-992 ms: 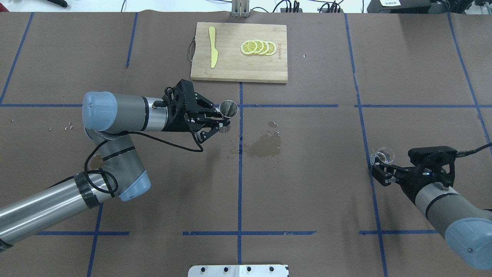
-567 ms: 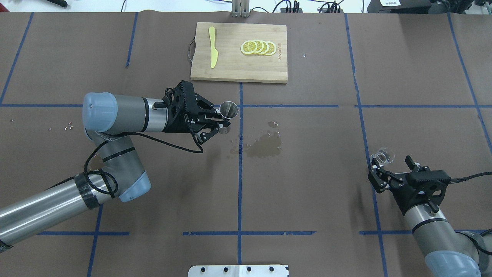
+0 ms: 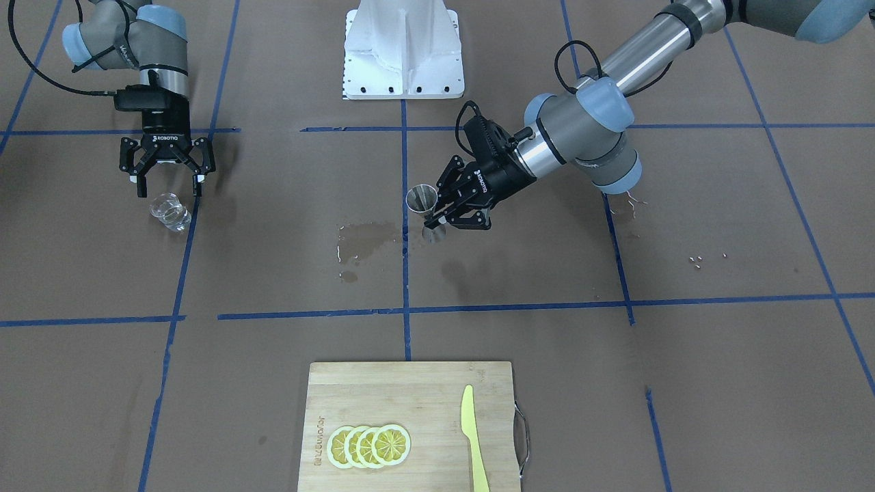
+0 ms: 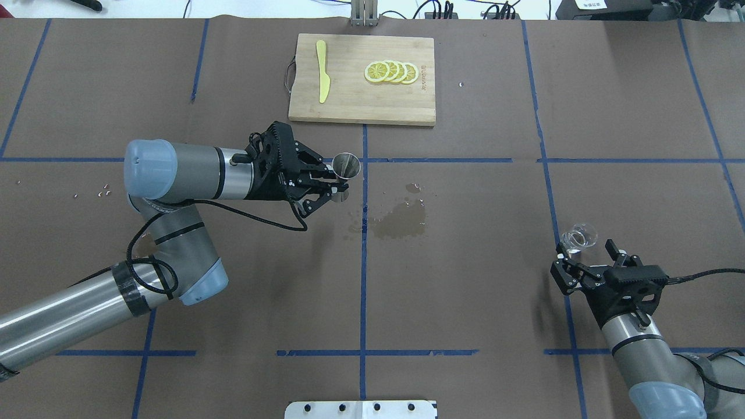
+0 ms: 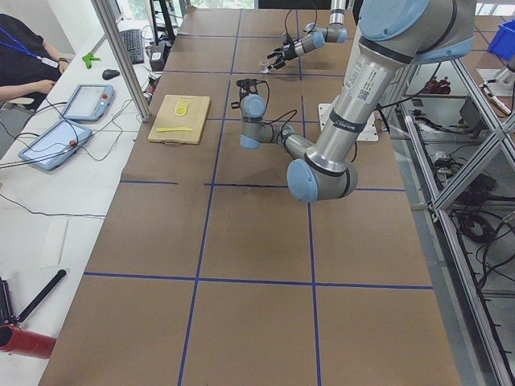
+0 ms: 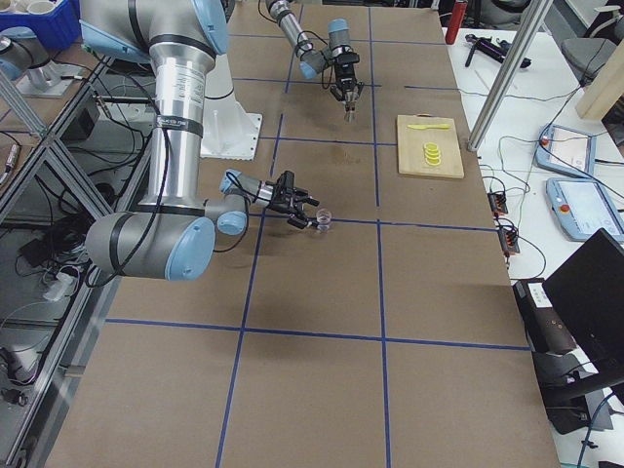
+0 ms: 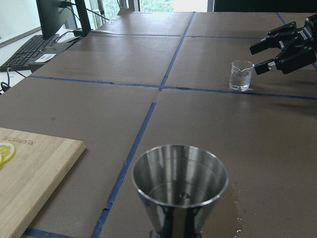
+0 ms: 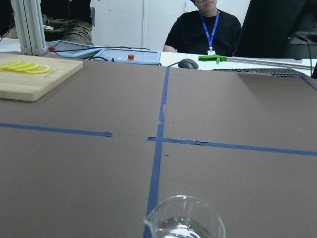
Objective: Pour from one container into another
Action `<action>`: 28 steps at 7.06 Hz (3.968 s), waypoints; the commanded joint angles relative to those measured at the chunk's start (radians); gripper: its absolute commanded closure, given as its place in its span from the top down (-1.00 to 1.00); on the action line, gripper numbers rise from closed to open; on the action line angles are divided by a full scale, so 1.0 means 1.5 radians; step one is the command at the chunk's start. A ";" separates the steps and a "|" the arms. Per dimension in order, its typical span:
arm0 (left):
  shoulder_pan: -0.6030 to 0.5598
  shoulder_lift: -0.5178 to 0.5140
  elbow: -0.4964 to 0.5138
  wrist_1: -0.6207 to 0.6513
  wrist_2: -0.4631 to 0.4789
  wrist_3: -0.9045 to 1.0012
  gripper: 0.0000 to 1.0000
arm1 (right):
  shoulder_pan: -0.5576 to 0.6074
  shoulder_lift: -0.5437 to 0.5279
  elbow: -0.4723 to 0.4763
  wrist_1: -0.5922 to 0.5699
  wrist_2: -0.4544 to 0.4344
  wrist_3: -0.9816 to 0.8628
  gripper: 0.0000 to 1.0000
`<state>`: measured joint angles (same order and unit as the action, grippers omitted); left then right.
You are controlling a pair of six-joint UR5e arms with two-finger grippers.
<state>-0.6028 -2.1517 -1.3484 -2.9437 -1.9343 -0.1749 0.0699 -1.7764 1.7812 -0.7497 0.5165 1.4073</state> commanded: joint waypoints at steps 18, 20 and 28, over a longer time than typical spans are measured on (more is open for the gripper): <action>-0.001 0.007 -0.003 -0.005 -0.001 0.001 -1.00 | 0.076 0.051 -0.037 0.122 0.006 -0.203 -1.00; 0.000 0.007 -0.004 -0.005 -0.001 0.001 -1.00 | 0.113 0.055 -0.040 0.248 0.071 -0.357 -1.00; 0.042 0.003 -0.007 0.001 0.044 0.000 -1.00 | 0.190 0.265 0.067 0.058 0.219 -0.555 -1.00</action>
<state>-0.5608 -2.1473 -1.3609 -2.9424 -1.9107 -0.1756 0.3549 -1.4401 1.8114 -0.5119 0.8400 0.5753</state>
